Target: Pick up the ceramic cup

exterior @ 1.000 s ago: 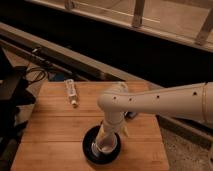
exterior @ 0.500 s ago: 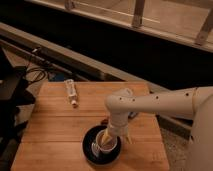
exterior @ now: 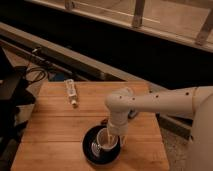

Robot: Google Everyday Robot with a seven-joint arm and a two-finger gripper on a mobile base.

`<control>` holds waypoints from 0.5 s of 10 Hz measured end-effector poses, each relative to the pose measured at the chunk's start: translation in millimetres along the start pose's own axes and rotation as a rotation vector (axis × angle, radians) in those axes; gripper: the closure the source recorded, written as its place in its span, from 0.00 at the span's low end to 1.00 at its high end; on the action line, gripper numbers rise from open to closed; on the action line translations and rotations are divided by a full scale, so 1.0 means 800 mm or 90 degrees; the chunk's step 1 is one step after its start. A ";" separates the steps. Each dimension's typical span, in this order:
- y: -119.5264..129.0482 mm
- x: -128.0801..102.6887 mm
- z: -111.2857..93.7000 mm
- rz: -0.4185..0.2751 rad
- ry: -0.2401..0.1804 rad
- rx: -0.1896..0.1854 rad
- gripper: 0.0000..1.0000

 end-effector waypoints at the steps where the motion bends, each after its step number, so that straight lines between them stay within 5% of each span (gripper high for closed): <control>1: 0.005 0.000 -0.008 -0.012 0.000 -0.004 0.83; 5: 0.014 0.006 -0.057 -0.042 -0.011 -0.024 0.85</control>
